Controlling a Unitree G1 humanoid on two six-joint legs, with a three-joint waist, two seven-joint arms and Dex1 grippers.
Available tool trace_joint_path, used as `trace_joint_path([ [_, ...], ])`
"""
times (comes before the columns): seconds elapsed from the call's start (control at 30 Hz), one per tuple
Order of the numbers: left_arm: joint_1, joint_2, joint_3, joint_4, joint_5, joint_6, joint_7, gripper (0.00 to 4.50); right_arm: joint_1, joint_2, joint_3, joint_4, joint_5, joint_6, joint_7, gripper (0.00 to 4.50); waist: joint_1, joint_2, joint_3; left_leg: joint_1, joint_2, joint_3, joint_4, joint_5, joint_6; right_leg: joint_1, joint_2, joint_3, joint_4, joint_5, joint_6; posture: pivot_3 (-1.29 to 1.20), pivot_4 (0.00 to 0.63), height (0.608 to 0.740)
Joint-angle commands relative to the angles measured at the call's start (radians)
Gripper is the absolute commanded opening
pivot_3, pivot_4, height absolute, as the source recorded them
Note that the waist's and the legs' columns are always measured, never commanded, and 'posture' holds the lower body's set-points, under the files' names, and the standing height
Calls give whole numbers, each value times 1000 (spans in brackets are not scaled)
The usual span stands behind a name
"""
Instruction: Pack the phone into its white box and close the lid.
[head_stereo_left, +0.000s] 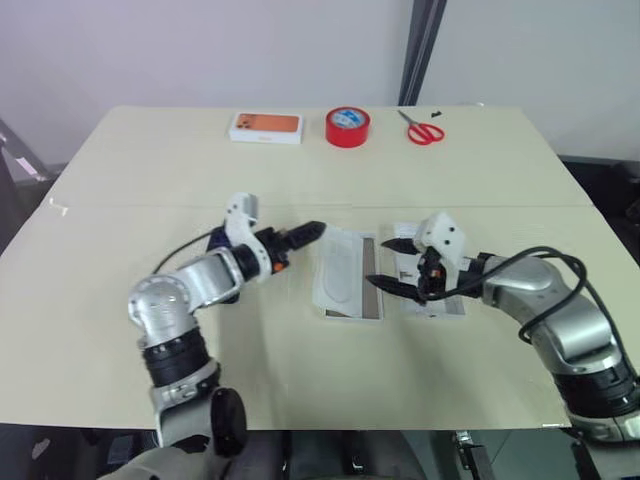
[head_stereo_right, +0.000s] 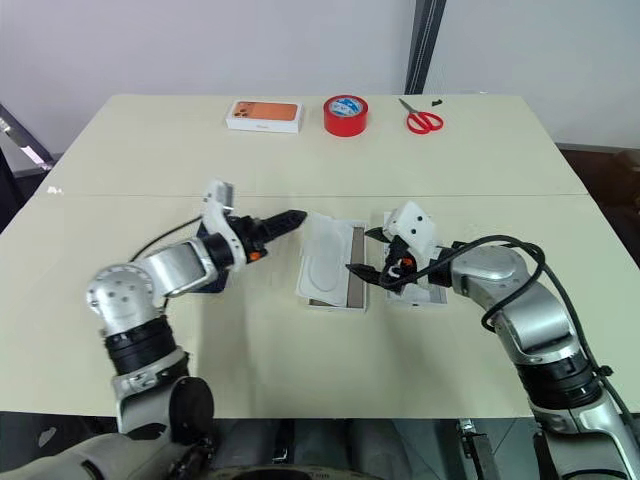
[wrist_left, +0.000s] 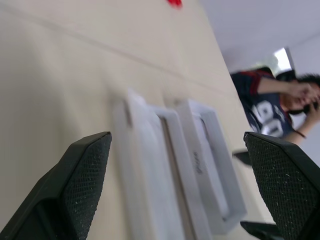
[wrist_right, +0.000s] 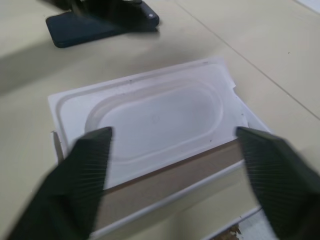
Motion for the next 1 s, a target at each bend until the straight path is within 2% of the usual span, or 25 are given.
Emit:
trace_joint_path([
  [0.03, 60, 141, -79, -66, 57, -94, -98, 4490, -78, 36, 43, 14, -68, 62, -85, 1784, -3, 0, 0, 0, 0, 0, 0, 1, -1, 0, 0, 0, 0, 0, 0, 0, 150, 733],
  [0.13, 145, 297, -192, -112, 152, -237, -222, 4490, -122, 58, 97, 17, -129, 83, -126, 273, 5, 0, 0, 0, 0, 0, -1, 2, -3, -1, 0, 0, 0, 0, 0, 0, 150, 733],
  [0.23, 260, 452, -283, -172, 276, -457, -387, 4490, -168, 85, 169, 25, -182, 105, -142, 273, 3, 0, 0, -1, 0, 0, -1, 2, -5, -1, -1, 0, -2, 0, 0, 0, 150, 733],
  [0.33, 380, 502, -296, -176, 378, -735, -527, 4490, -221, 132, 233, 93, -245, 98, -166, 273, 2, 1, 0, -1, 0, 0, -2, 1, -3, -1, -2, 0, -3, 0, -1, 0, 150, 733],
  [0.47, 481, 570, -332, -153, 452, -883, -653, 4490, -266, 182, 273, 176, -313, 104, -204, 273, 2, 1, 1, -1, 0, 0, -3, 0, -1, -1, -3, 0, -3, 0, -1, 0, 150, 733],
  [0.6, 518, 572, -318, -175, 419, -906, -703, 4490, -280, 189, 323, 198, -371, 123, -200, 273, 4, 1, 1, -2, 0, 0, -3, 0, 0, -1, -4, -1, -4, 0, -1, 0, 150, 733],
  [0.9, 563, 577, -336, -215, 411, -902, -729, 4490, -260, 20, 393, 159, -511, 73, -104, 273, 0, 2, 1, -2, 0, 0, -3, -1, 1, -1, -3, -1, -4, 0, -1, 0, 150, 733],
  [1.0, 564, 574, -339, -209, 416, -902, -730, 4490, -257, 4, 377, 144, -523, 51, -85, 273, -1, 2, 1, -1, 0, 0, -3, -1, 1, -1, -3, -1, -4, 0, -1, 0, 150, 733],
])
